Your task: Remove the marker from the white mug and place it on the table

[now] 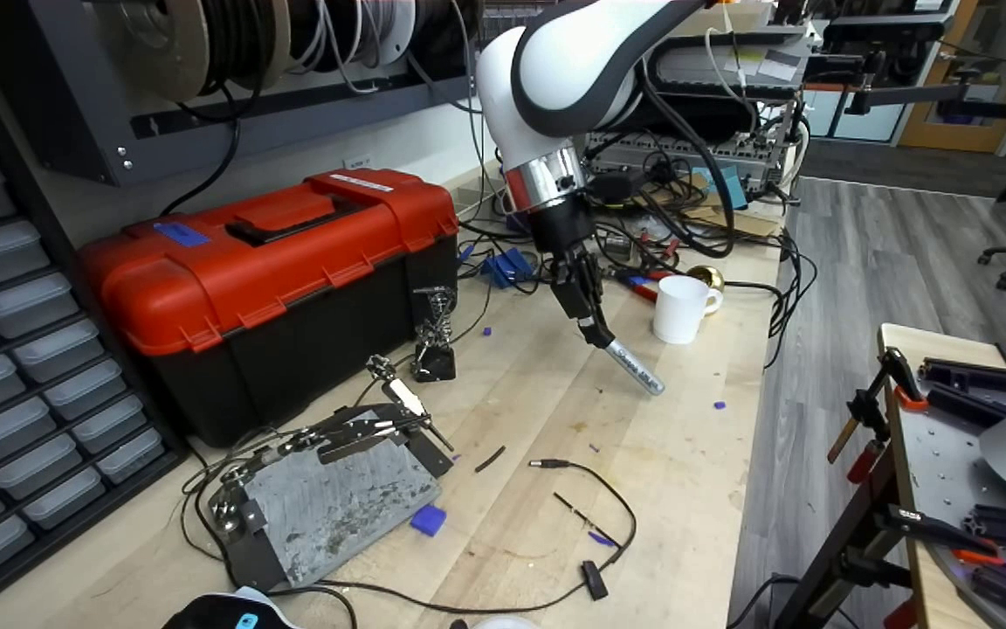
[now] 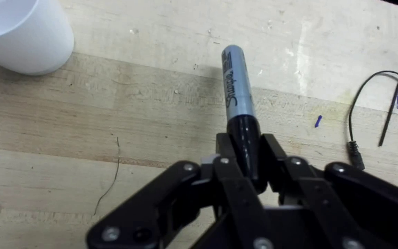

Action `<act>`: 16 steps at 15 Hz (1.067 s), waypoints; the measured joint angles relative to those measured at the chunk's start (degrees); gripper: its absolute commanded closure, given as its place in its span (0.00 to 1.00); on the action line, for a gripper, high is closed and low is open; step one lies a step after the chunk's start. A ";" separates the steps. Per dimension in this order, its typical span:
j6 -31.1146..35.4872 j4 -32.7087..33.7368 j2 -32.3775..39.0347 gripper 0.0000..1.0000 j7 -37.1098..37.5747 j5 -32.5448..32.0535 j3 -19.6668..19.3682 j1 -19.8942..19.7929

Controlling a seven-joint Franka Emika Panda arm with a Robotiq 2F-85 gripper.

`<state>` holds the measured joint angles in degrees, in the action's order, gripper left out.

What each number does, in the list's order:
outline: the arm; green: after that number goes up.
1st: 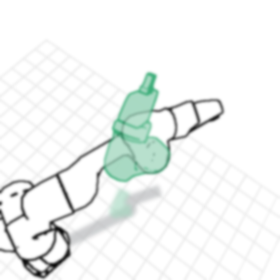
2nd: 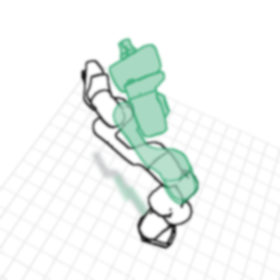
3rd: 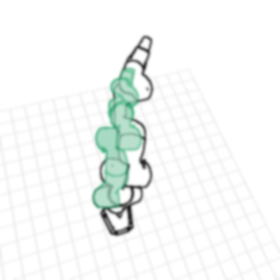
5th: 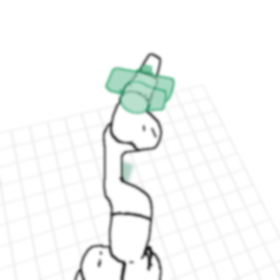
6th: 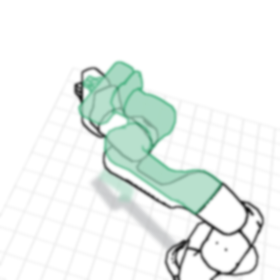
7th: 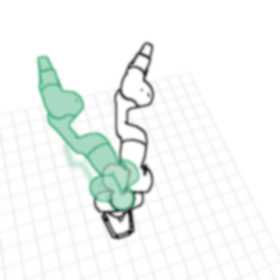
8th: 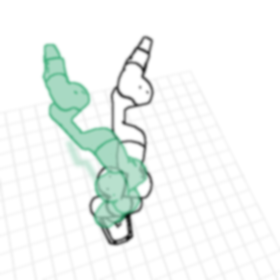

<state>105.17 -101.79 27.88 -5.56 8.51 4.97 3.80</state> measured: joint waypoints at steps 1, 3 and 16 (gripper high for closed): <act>-0.35 0.47 0.58 0.96 0.00 0.00 0.00 -0.06; -1.00 1.42 1.61 0.86 0.00 0.00 0.00 -0.09; -1.62 2.90 2.82 0.00 0.00 0.30 -0.12 -1.36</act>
<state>103.55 -98.89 30.69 -5.56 8.81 4.85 2.44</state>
